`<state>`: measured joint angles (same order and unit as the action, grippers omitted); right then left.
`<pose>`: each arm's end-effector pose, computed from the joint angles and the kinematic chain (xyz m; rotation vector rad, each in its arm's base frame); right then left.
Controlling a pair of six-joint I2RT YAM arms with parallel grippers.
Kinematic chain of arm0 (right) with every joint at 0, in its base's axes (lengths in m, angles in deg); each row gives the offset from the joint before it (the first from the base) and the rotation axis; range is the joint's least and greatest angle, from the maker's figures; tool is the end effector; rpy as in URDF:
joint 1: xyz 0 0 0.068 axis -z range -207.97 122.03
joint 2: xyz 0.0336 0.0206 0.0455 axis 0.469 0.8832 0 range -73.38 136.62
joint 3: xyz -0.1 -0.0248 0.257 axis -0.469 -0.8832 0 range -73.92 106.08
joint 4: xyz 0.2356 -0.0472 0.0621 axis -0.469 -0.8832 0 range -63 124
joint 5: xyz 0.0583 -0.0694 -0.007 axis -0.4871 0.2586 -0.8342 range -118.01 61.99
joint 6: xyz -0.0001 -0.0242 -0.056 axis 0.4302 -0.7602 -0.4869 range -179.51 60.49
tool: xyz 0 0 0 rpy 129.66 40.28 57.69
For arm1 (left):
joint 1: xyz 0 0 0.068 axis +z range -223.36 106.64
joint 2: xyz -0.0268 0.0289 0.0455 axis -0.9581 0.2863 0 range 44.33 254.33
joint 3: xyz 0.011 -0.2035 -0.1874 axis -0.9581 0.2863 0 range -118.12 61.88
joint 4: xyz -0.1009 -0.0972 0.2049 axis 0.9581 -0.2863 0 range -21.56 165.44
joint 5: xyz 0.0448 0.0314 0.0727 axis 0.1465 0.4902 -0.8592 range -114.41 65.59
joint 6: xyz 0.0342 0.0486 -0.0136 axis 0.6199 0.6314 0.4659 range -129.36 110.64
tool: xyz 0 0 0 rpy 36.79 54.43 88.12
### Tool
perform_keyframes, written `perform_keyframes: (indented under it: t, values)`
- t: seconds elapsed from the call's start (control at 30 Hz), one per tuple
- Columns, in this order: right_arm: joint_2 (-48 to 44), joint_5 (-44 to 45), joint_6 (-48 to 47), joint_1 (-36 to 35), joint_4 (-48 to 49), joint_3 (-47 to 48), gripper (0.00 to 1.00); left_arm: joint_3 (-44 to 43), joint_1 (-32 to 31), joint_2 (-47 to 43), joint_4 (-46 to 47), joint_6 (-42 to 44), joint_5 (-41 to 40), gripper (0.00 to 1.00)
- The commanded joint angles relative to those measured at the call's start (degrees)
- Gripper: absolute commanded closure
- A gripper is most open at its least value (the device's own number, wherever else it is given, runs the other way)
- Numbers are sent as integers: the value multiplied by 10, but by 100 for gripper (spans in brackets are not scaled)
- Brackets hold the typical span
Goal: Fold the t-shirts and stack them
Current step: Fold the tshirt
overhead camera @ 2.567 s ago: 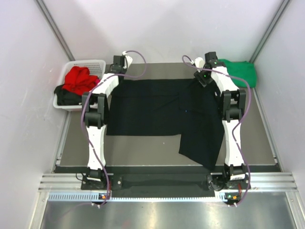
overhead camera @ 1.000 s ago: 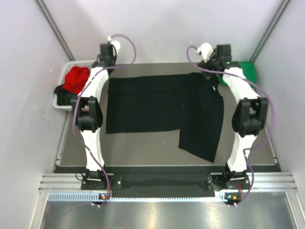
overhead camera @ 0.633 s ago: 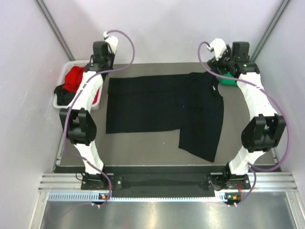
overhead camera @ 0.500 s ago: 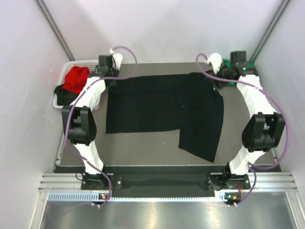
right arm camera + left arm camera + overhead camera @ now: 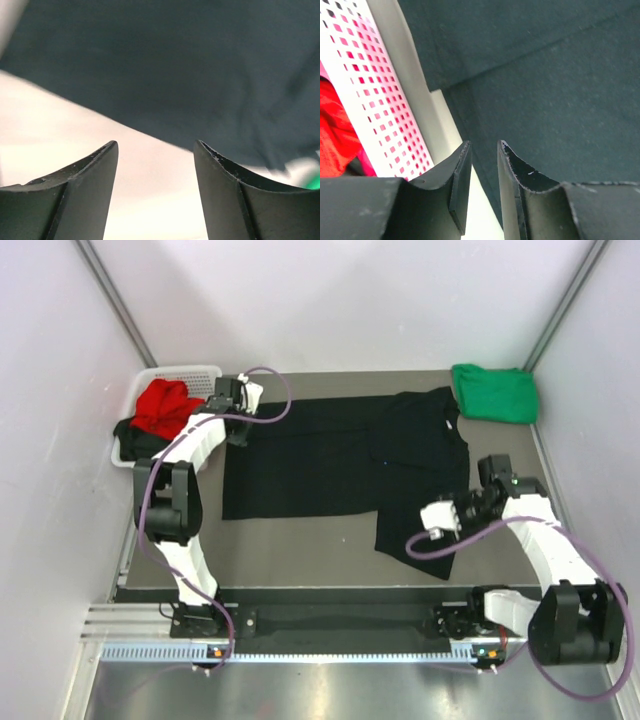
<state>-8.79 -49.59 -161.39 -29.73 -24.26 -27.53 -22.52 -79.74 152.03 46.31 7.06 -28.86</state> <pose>0.1696 0.0220 0.2275 -2.1621 1.6223 0.0848 0.4080 -0.0420 0.2381 0.4598 2.4472 0.1706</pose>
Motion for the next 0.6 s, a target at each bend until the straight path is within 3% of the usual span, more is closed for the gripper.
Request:
perform_keyframes:
  t: [0.0, 0.2, 0.37, 0.57]
  values:
    - [-27, -64, -210, -5, -69, -45, 36, -33, 1, 21, 27, 4, -18, 67]
    - [-20, -111, -214, -47, -112, -74, 36, -52, 1, 51, 23, -8, -21, 66]
    - [-38, -104, -186, -89, -64, -112, 37, -60, 1, 68, 24, -10, -25, 66]
    - [4, -68, -111, -158, -35, -111, 40, -64, 0, 76, 21, -3, -33, 66]
